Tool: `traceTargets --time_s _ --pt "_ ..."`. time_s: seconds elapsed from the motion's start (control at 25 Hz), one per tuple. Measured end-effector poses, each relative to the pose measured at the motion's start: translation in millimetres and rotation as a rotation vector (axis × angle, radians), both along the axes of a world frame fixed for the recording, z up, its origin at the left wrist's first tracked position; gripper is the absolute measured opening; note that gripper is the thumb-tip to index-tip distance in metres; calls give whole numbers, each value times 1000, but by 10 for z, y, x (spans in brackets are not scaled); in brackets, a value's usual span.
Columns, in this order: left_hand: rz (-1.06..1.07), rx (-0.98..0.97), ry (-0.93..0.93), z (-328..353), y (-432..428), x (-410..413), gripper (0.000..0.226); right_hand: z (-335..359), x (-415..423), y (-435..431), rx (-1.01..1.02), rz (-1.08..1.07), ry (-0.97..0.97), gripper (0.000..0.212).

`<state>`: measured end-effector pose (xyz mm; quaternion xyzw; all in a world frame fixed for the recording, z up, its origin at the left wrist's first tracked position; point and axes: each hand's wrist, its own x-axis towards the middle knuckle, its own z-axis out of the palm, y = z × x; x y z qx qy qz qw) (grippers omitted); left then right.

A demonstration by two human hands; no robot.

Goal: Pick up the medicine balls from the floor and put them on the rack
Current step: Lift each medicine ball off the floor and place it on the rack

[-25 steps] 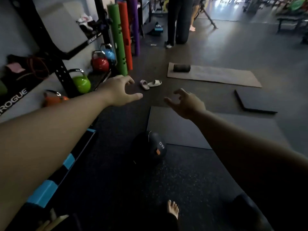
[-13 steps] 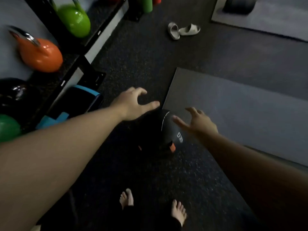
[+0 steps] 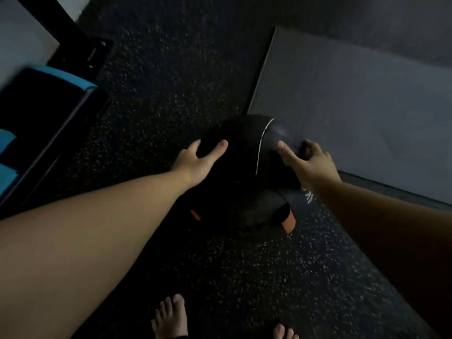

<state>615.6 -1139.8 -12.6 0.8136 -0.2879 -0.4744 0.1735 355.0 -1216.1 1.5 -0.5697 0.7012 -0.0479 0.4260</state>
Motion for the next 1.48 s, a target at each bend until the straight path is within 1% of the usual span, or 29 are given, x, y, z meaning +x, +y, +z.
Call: traceTargets --time_s 0.08,0.16,0.24,0.44,0.52,0.68,0.72,0.96,1.12,1.24,1.36,1.48 --pt "106 -24 99 -163 53 -51 119 -146 -22 69 -22 -72 -74 132" --pt "181 -58 163 -197 60 -76 130 -207 -20 114 -43 -117 -116 134" --pt "210 -62 199 -189 20 -39 138 -225 -6 106 -46 -133 -136 137" --pt "245 31 325 -232 4 46 154 -253 53 122 -39 -168 -160 139" --pt "270 17 334 -279 47 70 151 -250 120 167 -45 -199 -171 137" --pt "347 -67 407 -279 197 97 127 -218 242 335 -89 -215 -172 131" --pt "364 -96 408 -269 230 88 124 -208 251 359 -101 -219 -172 131" --pt "440 -166 347 -84 494 -19 122 -48 338 500 -144 -244 -203 131" --pt "476 -230 301 223 611 123 121 207 523 502 -173 -198 -235 126" --pt "489 -299 278 695 601 338 122 626 751 417 -210 -166 -277 127" --pt "505 -407 253 1339 529 566 122 1260 1015 261 -265 -120 -310 128" --pt "511 -518 217 2225 418 843 131 2124 1314 88 -342 -80 -369 126"
